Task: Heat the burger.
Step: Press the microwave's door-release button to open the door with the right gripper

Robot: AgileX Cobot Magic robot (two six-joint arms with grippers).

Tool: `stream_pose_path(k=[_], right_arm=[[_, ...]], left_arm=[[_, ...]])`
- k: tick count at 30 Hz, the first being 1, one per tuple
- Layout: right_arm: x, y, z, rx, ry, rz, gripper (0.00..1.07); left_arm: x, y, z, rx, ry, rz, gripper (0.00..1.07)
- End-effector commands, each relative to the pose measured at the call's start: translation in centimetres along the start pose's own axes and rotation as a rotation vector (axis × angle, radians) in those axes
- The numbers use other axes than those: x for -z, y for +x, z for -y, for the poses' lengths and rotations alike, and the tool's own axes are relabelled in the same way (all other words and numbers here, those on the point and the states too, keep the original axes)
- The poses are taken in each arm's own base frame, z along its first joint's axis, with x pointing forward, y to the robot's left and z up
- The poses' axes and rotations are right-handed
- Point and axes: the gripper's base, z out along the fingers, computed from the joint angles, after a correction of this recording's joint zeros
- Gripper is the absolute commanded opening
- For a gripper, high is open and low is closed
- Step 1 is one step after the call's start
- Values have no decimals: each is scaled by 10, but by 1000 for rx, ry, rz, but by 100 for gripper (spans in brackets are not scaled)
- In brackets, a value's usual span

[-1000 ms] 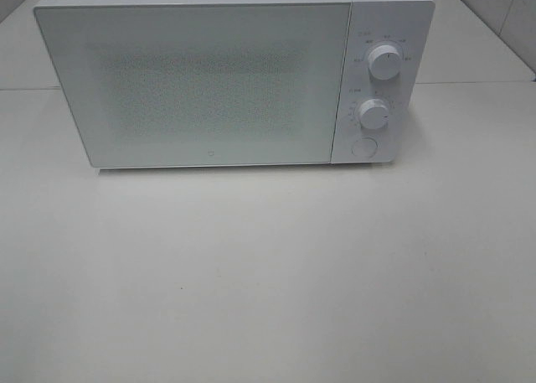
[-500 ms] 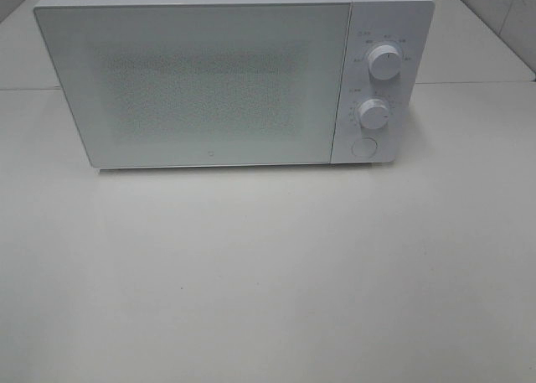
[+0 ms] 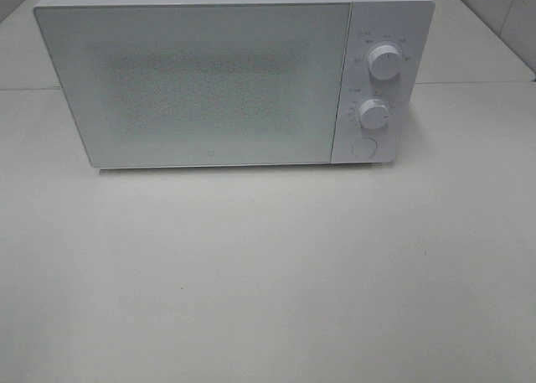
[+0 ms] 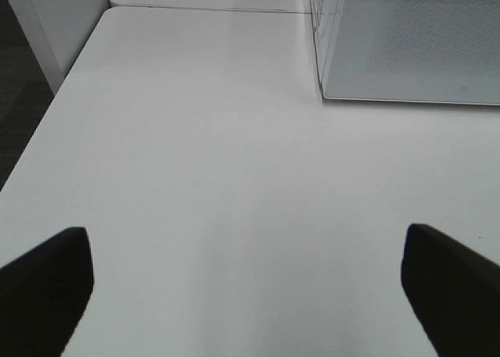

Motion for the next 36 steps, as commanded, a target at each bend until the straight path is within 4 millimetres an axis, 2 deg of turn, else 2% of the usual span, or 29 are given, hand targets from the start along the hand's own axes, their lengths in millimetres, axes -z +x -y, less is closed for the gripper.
stream_pose_path(k=[1,8,10,17,22,26,36], right_arm=[[4,1,0,4,-2,45,73],[4,1,0,4,-2,45,73],[4,1,0,3,-2,45,77],[5,0,0,15,-2,52,80],[16,-13,0,39,-4,143,79],[16,-21,0,56,4,205,77],[-12,-55,-4,83,3,242,76]], left_arm=[[1,1,0,1,0,19,100],[1,1,0,1,0,19,100],[1,1,0,1,0,20,100],[1,1,0,1,0,20,100],[1,1,0,1,0,20,100],[1,1,0,1,0,20,100],[1,1,0,1,0,20,100]])
